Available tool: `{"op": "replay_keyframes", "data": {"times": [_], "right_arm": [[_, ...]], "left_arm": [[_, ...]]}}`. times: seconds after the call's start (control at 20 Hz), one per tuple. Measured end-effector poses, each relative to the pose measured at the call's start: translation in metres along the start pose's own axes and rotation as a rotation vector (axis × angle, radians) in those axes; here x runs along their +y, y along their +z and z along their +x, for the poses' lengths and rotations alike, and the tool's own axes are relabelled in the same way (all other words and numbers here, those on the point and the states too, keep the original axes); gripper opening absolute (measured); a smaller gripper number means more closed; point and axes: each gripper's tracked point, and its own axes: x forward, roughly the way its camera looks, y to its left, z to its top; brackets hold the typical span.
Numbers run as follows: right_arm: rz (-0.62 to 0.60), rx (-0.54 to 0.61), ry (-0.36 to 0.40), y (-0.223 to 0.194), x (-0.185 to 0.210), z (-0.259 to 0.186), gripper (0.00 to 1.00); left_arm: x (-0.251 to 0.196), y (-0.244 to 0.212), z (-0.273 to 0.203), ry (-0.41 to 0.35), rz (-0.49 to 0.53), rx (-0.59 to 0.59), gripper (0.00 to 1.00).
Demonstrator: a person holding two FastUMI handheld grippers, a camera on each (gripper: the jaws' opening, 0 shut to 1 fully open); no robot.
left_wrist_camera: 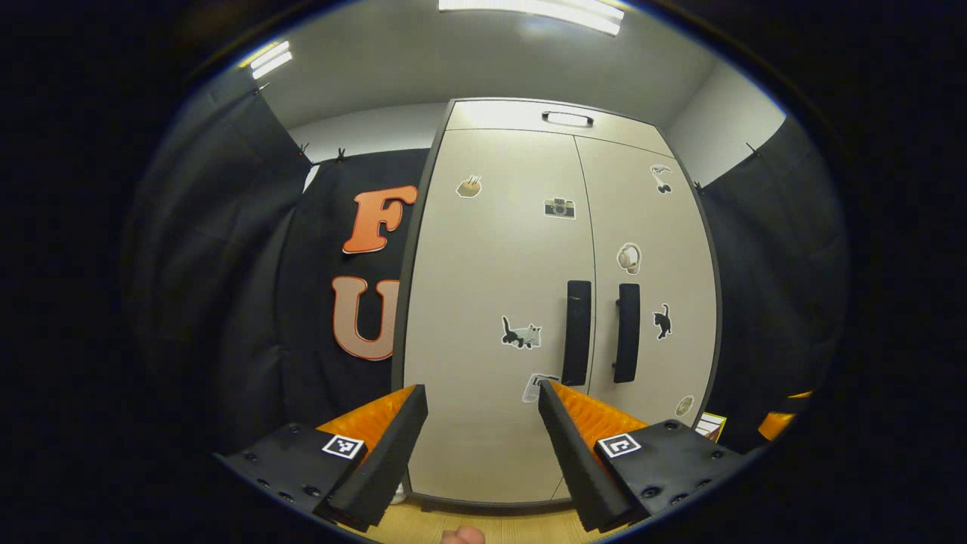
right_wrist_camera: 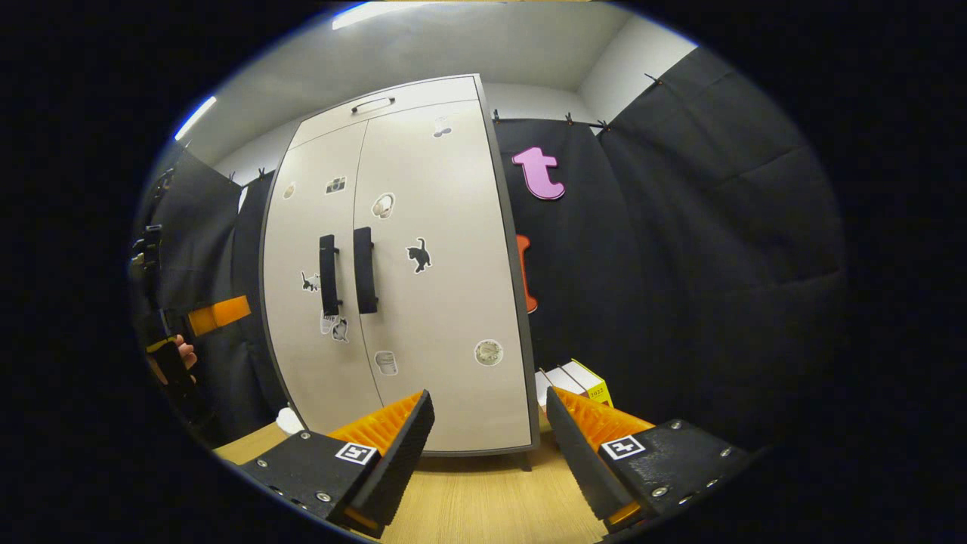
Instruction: Grab one shoe with the right hand and put it into the shoe cabinet, grab the other shoe with the left hand and put it into the shoe cabinet; then close the right door with the right hand and the left door with the left hand.
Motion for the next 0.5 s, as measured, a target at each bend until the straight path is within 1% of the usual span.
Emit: {"op": "replay_keyframes", "data": {"times": [0.05,0.1,0.15,0.25,0.35,0.5], "right_arm": [[-0.002,0.004,0.01,-0.003,0.004,0.0,0.92],[-0.002,0.008,0.019,-0.005,0.008,-0.002,0.92],[0.0,0.008,0.029,-0.007,0.012,-0.003,0.93],[0.001,0.003,0.041,-0.009,0.018,-0.005,0.92],[-0.007,-0.003,0.048,-0.011,0.022,-0.009,0.92],[-0.011,0.005,0.049,-0.014,0.027,-0.012,0.92]], "left_arm": [[0.003,-0.004,-0.008,0.005,0.0,0.007,0.96],[0.005,-0.01,-0.016,0.011,-0.011,0.018,0.99],[0.005,-0.013,-0.022,0.012,-0.033,0.022,0.97],[0.004,-0.02,-0.033,0.006,-0.085,0.028,0.96],[0.005,-0.029,-0.043,0.001,-0.113,0.048,0.96],[0.01,-0.048,-0.056,0.013,-0.09,0.077,0.96]]}}
